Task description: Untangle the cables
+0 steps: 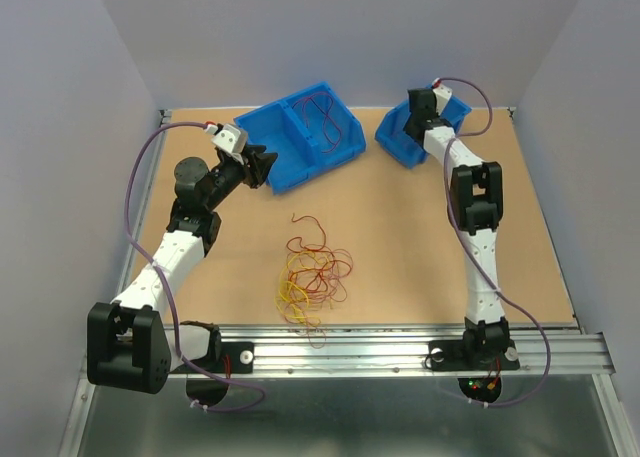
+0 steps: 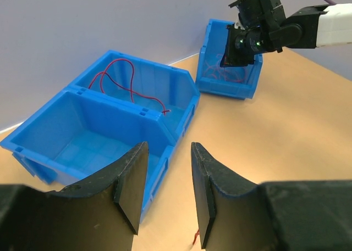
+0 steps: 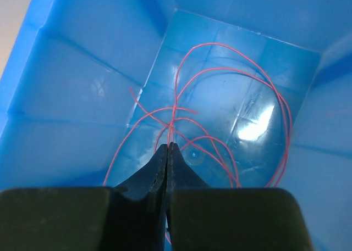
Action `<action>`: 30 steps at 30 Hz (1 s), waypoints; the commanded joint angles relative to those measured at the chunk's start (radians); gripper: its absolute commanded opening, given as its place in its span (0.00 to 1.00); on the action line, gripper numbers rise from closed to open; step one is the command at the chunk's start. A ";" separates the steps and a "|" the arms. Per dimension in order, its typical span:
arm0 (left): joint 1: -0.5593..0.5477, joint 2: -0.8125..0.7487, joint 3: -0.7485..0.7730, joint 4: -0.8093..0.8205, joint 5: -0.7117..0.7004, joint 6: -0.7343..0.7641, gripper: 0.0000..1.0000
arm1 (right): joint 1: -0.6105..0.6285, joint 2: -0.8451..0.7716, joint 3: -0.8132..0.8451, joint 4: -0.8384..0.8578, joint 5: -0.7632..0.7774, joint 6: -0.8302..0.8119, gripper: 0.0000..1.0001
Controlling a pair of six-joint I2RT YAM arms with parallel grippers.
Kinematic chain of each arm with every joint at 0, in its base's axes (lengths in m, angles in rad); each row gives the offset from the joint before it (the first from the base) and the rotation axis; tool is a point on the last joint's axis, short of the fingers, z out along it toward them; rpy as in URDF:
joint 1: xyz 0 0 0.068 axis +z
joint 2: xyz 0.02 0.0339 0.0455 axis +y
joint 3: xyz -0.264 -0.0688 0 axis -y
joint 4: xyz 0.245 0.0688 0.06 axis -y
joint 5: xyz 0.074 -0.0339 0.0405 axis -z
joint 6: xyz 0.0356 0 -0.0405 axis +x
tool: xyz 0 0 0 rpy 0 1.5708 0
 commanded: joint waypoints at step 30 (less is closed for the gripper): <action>-0.028 0.042 0.070 -0.177 0.137 0.227 0.74 | 0.294 -0.726 -0.701 0.092 -0.396 -0.143 0.74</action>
